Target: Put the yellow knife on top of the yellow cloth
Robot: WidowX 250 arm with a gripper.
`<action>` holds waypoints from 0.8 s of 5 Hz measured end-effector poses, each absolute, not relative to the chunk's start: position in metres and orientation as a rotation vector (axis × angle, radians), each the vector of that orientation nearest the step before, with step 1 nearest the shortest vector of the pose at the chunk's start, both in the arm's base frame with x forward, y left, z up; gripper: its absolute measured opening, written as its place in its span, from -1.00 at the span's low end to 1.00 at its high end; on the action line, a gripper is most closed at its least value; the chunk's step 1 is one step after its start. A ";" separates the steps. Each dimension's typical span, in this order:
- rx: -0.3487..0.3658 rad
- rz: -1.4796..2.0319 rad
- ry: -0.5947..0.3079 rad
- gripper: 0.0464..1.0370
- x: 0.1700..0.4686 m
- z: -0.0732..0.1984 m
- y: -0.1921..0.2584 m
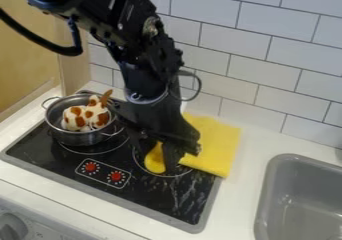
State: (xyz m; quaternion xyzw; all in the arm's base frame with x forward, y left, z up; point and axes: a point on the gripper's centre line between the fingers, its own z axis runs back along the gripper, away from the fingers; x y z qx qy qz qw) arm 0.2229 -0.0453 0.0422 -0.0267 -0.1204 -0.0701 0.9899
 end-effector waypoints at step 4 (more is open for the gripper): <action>-0.094 -0.189 -0.282 -0.15 0.286 0.038 -0.073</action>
